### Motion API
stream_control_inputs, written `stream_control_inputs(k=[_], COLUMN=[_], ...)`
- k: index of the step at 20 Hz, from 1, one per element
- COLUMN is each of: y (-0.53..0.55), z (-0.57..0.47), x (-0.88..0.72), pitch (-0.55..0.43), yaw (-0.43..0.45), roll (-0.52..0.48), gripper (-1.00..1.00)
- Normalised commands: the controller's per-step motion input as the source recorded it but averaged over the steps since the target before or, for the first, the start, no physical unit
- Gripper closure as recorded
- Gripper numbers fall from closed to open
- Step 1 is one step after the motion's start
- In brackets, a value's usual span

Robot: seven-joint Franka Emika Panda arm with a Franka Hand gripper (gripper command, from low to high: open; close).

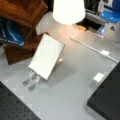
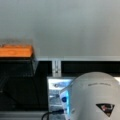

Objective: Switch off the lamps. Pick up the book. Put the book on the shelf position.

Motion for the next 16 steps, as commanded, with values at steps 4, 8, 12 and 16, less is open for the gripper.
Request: stream_control_inputs(k=[4, 8, 12, 16], y=[0.30, 0.27, 0.23, 0.18], z=[-0.09, -0.13, -0.15, -0.15], x=[-0.08, -0.05, -0.09, -0.09], pitch=[-0.101, -0.114, -0.108, -0.103], yaw=[-0.071, -0.054, -0.046, -0.045], roll=[0.062, 0.006, -0.031, -0.060], gripper=[1.00, 1.00, 1.00, 1.00])
